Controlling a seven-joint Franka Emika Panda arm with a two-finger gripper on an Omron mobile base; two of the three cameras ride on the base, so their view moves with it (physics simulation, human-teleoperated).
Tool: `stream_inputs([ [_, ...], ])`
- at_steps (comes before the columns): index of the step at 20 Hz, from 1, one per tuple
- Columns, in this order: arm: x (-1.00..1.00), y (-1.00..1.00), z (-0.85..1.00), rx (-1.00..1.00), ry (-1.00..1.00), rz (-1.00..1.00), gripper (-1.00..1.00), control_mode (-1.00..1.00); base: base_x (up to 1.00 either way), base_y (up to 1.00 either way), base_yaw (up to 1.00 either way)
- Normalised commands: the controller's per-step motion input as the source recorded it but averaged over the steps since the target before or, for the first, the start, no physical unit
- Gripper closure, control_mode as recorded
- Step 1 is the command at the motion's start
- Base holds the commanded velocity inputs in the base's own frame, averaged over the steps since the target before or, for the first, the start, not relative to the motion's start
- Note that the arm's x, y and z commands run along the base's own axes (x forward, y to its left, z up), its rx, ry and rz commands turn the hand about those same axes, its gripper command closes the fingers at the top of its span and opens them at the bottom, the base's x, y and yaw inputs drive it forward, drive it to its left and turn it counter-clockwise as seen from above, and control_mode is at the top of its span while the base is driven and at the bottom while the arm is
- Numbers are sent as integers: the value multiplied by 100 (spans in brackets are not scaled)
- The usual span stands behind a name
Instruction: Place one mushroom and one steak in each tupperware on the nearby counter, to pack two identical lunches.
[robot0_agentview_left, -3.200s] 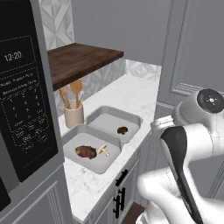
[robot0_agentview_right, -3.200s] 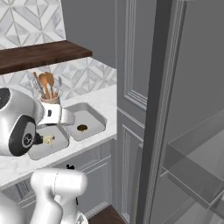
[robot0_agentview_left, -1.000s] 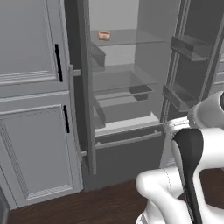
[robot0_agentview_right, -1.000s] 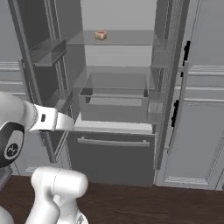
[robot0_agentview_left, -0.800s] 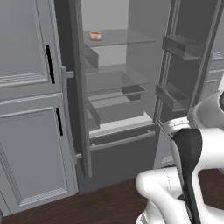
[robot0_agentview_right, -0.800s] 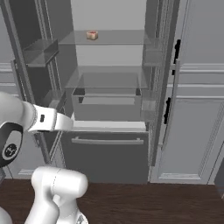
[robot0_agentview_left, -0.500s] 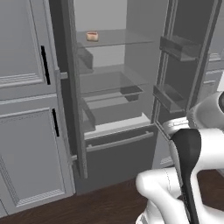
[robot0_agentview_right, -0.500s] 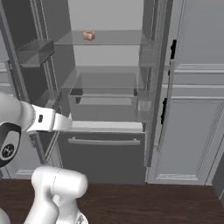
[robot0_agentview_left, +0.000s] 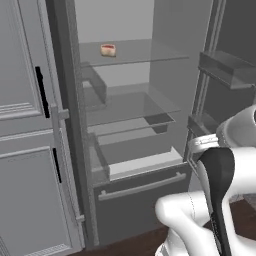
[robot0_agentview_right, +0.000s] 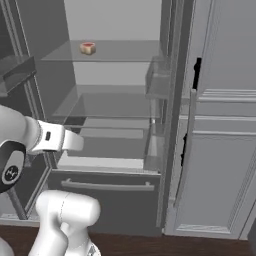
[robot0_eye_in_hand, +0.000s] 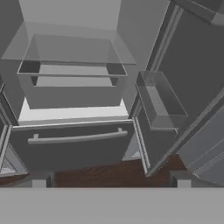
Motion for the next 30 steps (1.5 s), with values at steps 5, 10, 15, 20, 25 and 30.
stream_inputs([
  [5,0,0,0,0,0,0,-100,100,96,9,0],
  [10,0,0,0,0,0,0,-100,100,90,7,0],
  [15,82,16,-12,1,4,7,-100,-100,0,0,0],
  [20,20,21,11,0,-4,11,-100,-100,0,0,0],
  [25,0,23,46,0,-12,10,-100,-100,0,0,0],
  [30,-1,21,67,1,-16,9,-100,-100,0,0,0],
])
